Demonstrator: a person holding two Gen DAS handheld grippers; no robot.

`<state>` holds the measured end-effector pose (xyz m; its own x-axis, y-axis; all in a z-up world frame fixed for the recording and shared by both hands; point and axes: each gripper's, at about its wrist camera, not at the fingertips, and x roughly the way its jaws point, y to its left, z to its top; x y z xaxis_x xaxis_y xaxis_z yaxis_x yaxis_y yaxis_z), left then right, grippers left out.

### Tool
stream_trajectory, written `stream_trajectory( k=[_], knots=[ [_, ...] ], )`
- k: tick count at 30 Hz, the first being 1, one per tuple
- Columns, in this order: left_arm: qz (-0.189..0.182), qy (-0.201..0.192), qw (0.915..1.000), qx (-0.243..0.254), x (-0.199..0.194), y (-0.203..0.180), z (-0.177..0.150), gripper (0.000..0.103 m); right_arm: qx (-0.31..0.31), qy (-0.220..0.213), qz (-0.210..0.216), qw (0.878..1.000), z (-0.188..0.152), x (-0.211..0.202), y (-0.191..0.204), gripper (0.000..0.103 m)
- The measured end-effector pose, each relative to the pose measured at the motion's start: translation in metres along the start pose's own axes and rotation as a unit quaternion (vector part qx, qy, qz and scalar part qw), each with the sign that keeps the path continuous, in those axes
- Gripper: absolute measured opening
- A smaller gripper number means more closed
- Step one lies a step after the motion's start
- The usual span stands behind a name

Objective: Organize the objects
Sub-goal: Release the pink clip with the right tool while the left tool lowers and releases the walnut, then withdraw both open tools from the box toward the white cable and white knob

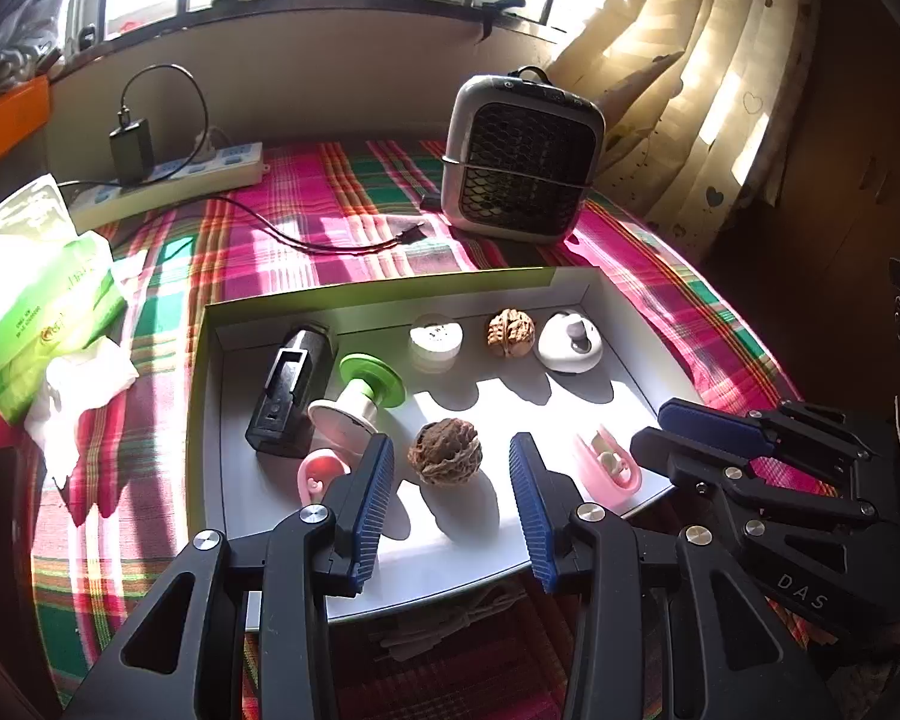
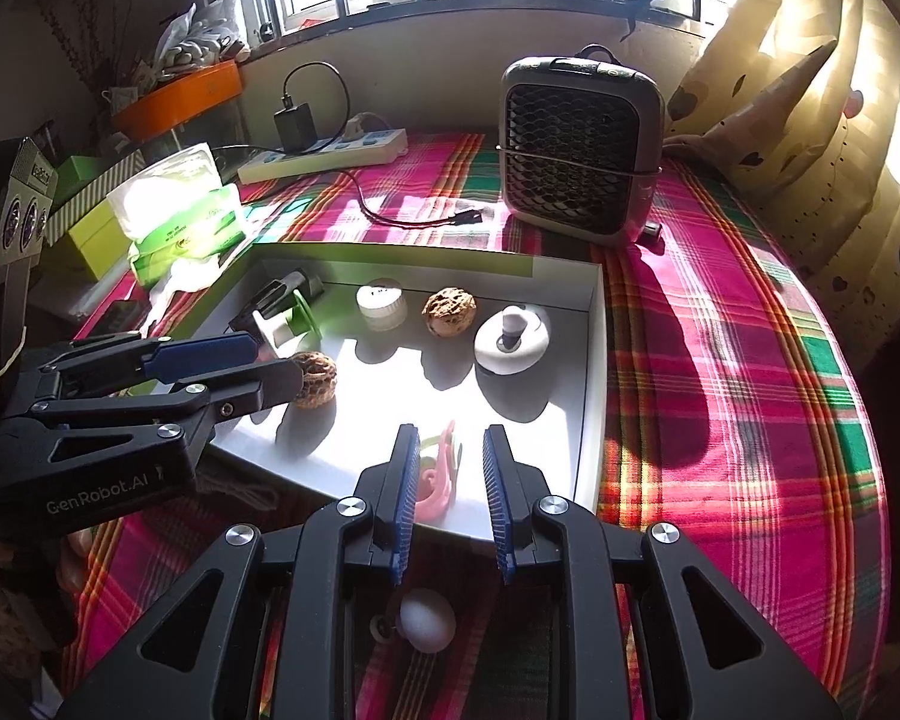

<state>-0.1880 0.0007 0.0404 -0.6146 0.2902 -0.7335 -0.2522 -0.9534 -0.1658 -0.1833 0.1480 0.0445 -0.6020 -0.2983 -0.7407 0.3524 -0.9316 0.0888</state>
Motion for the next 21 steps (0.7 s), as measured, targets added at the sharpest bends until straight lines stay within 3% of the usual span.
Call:
stream_trajectory(
  k=[11,21],
  knots=[
    [0.002,-0.019,0.9997,-0.012,-0.030,0.016,-0.013,0.038,0.008,-0.011,-0.007,1.000,-0.010,-0.017,-0.003,0.034],
    [0.008,-0.012,0.9994,-0.031,-0.041,0.032,-0.034,0.038,0.015,-0.016,-0.011,1.000,-0.022,-0.030,-0.006,0.039]
  ],
)
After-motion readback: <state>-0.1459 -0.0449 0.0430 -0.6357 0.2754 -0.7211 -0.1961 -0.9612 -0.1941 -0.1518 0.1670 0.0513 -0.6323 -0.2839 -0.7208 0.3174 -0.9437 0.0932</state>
